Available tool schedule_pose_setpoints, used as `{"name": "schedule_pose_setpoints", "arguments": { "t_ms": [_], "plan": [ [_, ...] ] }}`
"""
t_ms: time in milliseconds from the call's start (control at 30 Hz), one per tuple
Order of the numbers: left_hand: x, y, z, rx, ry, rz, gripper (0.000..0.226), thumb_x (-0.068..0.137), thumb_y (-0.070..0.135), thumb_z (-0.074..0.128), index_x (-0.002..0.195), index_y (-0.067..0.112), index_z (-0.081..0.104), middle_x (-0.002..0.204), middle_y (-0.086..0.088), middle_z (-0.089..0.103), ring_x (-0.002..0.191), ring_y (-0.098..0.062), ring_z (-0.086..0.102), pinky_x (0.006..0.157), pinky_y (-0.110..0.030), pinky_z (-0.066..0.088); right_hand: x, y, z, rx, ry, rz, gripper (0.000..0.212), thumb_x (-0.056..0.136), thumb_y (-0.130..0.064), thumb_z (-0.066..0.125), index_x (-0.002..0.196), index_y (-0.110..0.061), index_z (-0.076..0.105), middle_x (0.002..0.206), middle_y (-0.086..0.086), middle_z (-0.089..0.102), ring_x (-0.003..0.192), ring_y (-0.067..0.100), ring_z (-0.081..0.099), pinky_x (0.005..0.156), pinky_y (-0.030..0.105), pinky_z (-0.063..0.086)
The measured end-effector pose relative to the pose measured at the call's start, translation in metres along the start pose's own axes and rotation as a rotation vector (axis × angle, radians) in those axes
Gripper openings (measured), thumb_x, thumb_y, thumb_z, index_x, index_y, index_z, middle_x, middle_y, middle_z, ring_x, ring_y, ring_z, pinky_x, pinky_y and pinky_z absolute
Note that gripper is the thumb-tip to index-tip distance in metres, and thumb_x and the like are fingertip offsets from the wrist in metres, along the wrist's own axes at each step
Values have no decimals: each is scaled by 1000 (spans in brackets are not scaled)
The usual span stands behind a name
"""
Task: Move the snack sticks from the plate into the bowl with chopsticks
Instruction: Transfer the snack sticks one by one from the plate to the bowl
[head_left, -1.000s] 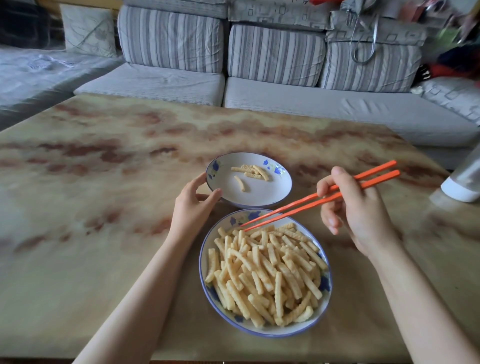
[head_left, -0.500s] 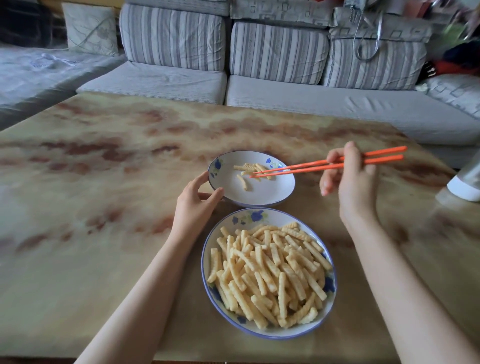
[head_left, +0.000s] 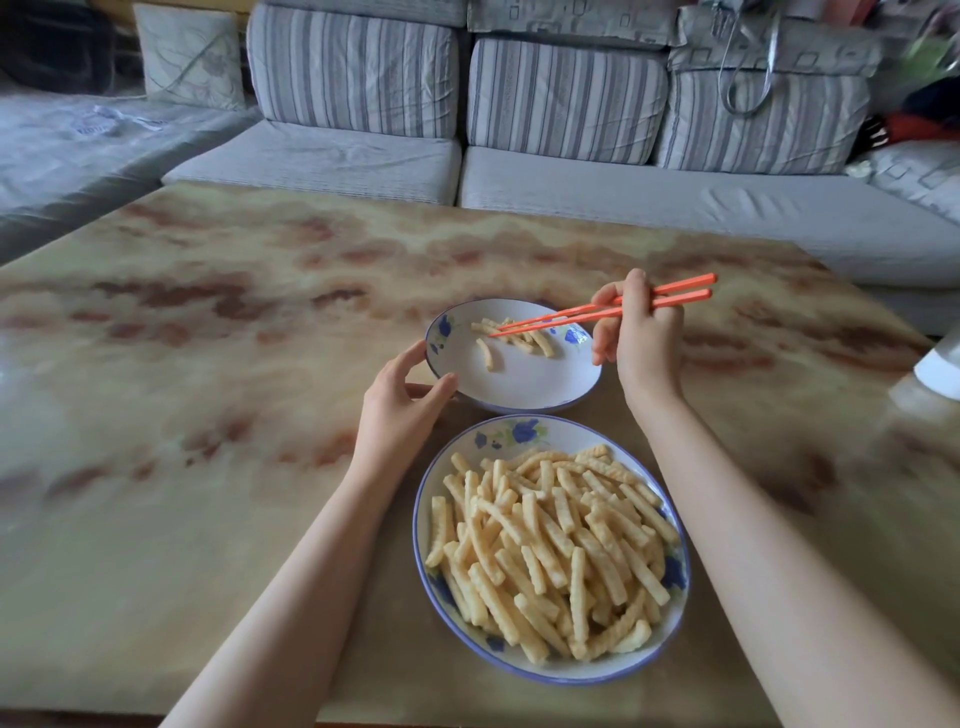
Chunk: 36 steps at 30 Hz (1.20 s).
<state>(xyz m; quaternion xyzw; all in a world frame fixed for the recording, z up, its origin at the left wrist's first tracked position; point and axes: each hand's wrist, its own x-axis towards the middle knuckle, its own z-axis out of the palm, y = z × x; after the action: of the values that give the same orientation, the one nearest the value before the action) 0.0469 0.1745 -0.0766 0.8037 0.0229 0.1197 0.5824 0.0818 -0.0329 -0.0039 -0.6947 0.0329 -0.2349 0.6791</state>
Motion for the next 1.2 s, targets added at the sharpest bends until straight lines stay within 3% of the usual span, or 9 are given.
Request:
{"name": "schedule_pose_setpoints", "arguments": {
  "t_ms": [267, 367, 567, 900, 1200],
  "plan": [
    [-1, 1, 0, -6, -4, 5, 50, 89, 29, 68, 138, 26, 54, 125, 0, 67, 85, -10, 72, 90, -38, 56, -15, -21, -22, 50, -8, -43, 45, 103, -28, 35, 65, -15, 57, 35, 1, 46, 30, 18, 40, 40, 23, 31],
    [-1, 0, 0, -14, -3, 2, 51, 89, 29, 68, 137, 26, 55, 124, 0, 67, 84, -11, 72, 90, -40, 56, -29, -36, -39, 105, -96, -47, 45, 103, -28, 36, 64, -15, 56, 36, 2, 43, 29, 20, 36, 41, 26, 27],
    [0, 1, 0, -6, -7, 1, 50, 89, 28, 68, 137, 26, 55, 127, 1, 66, 86, -10, 72, 89, -36, 56, -68, -54, -65, 121, -279, 21, 45, 103, -24, 32, 66, -6, 52, 34, 6, 37, 27, 17, 31, 36, 17, 27],
    [-1, 1, -1, -12, -10, -1, 51, 88, 30, 68, 137, 29, 54, 122, -1, 68, 84, -13, 73, 91, -42, 56, -80, -50, -64, 102, -329, 109, 45, 103, -27, 33, 68, -4, 52, 34, 6, 37, 26, 16, 32, 34, 16, 28],
    [-2, 3, -1, -3, -5, 5, 50, 89, 28, 68, 137, 28, 55, 127, 2, 66, 84, -10, 72, 91, -36, 56, -84, -48, -64, 44, -343, 118, 46, 102, -29, 35, 67, -6, 55, 35, 7, 39, 29, 19, 31, 34, 21, 26]
  ]
}}
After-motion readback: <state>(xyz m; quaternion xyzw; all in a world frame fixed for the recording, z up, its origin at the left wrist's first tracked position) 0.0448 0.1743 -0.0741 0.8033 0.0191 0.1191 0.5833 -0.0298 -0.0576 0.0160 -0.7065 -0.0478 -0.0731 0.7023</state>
